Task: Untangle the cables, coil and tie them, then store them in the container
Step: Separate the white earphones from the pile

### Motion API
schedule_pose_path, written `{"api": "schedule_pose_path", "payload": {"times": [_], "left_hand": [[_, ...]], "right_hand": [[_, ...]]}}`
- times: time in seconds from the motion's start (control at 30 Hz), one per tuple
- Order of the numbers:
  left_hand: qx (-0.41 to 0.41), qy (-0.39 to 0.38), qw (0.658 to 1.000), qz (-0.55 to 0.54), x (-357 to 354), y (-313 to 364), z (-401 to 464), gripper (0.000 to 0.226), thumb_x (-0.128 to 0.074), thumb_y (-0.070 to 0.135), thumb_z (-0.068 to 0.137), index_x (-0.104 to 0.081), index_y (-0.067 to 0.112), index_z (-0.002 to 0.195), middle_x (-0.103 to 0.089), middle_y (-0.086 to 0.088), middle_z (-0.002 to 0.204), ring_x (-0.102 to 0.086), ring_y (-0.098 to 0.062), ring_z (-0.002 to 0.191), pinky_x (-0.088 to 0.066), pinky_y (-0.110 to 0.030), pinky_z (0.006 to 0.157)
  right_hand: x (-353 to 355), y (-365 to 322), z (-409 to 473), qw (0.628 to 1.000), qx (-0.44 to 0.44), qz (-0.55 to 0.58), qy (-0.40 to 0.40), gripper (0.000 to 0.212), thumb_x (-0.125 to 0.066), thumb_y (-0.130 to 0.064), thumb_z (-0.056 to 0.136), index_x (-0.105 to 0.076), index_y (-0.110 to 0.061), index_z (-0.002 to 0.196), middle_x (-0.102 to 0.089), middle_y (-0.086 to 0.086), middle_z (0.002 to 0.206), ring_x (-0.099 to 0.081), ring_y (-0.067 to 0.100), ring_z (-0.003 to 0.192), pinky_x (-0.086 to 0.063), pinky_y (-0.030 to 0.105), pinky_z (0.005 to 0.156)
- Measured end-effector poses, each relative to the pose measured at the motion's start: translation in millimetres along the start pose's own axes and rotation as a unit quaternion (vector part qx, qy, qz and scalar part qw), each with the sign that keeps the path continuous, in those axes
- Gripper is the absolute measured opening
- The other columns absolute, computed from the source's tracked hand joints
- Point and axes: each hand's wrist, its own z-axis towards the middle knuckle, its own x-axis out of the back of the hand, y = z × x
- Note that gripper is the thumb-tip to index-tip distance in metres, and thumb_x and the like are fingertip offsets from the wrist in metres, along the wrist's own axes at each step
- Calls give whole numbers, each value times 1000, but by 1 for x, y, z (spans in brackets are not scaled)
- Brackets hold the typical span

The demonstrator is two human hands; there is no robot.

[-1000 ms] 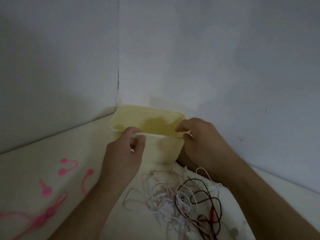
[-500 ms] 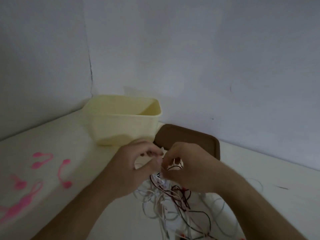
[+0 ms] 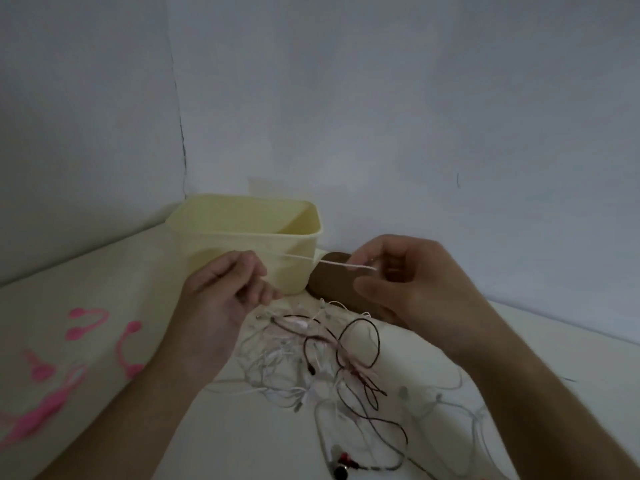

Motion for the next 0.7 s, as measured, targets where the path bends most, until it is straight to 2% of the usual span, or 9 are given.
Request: {"api": "schedule_pose_path", "payload": {"times": [0.07,0.13,0.23,0.37,0.43,0.5,0.53,0.63,0.7], "left_hand": [[5,45,999,3,4,4,3,23,-59,19,101,-64,4,84,-30,-4,59,-38,-18,53,-52,-34,59],[4,60,997,40,9,4,5,24,-59,23,103,-64,3,90,-22,-1,60,-27,-14,49,-35,-26,47],[-4,46,996,78,8,-2,5,26,-57,22,105,-63,-2,97,-16,0,62,-17,-11,48,-14,-23,49],[-9,61,993,102,3,-4,4,25,-57,21,106,-64,0,96,-10,-5,64,-13,-8,46,-10,-20,50],[-5,79,991,112,4,-5,5,24,-59,23,106,-66,3,94,-9,-7,66,-13,-8,45,-11,-19,49],[-1,89,989,120,4,-6,4,24,-60,23,105,-67,3,94,-10,-7,66,-13,-8,45,-12,-18,49],[2,88,988,124,4,-8,4,25,-60,23,105,-66,1,94,-10,-6,65,-14,-9,45,-13,-17,49],[18,69,987,143,4,-12,2,28,-59,20,105,-64,-5,95,-18,-1,60,-18,-12,47,-15,-20,50],[10,49,985,165,3,-12,1,19,-58,13,103,-70,-2,97,-34,-5,62,-34,-20,52,-28,-26,50]], "right_hand": [[11,1,4,991,35,-115,65,19,-75,-10,93,-79,-27,85,-58,-12,59,-55,9,56,-45,26,54],[24,1,6,983,49,-145,102,15,-76,-20,95,-78,-28,82,-59,-11,59,-54,7,54,-45,26,57],[43,-1,3,976,59,-149,148,18,-77,-29,97,-78,-25,79,-56,-10,53,-48,3,47,-40,15,54],[62,2,3,936,75,-226,258,22,-78,-37,94,-75,-26,75,-61,-8,54,-51,3,48,-36,7,50],[67,5,3,921,78,-234,300,24,-78,-40,94,-75,-24,76,-62,-6,56,-52,4,50,-43,13,56],[69,4,3,933,59,-158,319,35,-76,-45,95,-75,-16,77,-59,-6,53,-48,6,48,-51,29,61],[68,1,2,949,39,-64,305,42,-75,-47,96,-75,-10,77,-53,-5,51,-46,11,48,-50,34,60],[60,-5,2,958,-42,199,200,50,-66,-52,100,-69,-7,77,-28,0,58,-29,17,48,-41,33,54],[52,-1,4,972,-42,174,151,40,-69,-45,98,-70,-10,78,-26,-3,59,-27,16,49,-32,31,52]]}}
